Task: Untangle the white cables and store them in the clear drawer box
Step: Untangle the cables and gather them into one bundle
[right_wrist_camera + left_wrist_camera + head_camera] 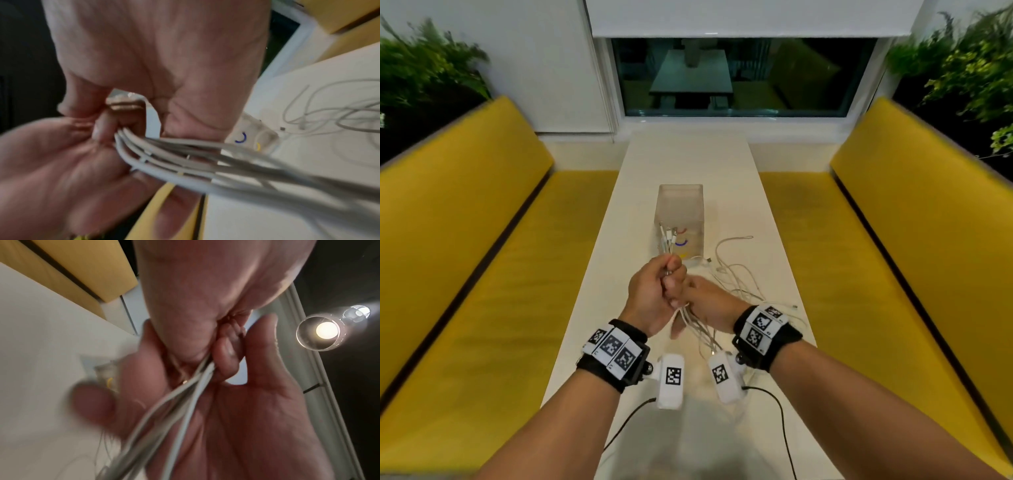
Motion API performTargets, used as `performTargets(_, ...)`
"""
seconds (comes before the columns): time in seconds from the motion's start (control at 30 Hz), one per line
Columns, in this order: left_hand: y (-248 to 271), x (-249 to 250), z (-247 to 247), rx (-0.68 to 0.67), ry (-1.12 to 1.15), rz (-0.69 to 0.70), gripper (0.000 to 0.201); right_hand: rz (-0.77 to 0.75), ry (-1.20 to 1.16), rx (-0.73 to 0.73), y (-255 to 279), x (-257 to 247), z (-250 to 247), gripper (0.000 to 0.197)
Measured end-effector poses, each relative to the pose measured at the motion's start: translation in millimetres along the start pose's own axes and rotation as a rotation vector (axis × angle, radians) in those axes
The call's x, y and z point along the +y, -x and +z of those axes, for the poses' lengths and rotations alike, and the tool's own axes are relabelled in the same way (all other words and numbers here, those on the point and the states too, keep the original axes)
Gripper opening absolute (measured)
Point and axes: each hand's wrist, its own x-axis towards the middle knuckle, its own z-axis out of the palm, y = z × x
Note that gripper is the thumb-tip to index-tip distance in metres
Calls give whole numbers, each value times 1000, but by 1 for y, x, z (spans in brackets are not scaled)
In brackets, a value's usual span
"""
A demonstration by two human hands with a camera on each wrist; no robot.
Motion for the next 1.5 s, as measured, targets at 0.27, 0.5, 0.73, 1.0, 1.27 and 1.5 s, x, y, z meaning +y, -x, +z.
performTargets(0.27,-5,-12,-55,109,-72,7,43,200,250,66,23,76,-21,62)
performTargets(0.5,-14,-46,-64,283,103,-54,36,296,132,132,26,103,-28,51)
performTargets(0.73,-21,-55,-61,402,-148,-34,37,288,231,208,22,109,-33,56)
performTargets(1.0,-24,-44,-71,454,-187,10,38,403,101,155,30,113,-43,42)
performTargets(1.27,-22,-39,-73,417,-526,47,37,481,349,152,38,115,-58,41)
performTargets(1.5,-25,-65,-65,168,-957,78,26,476,778,17,26,52,-56,37)
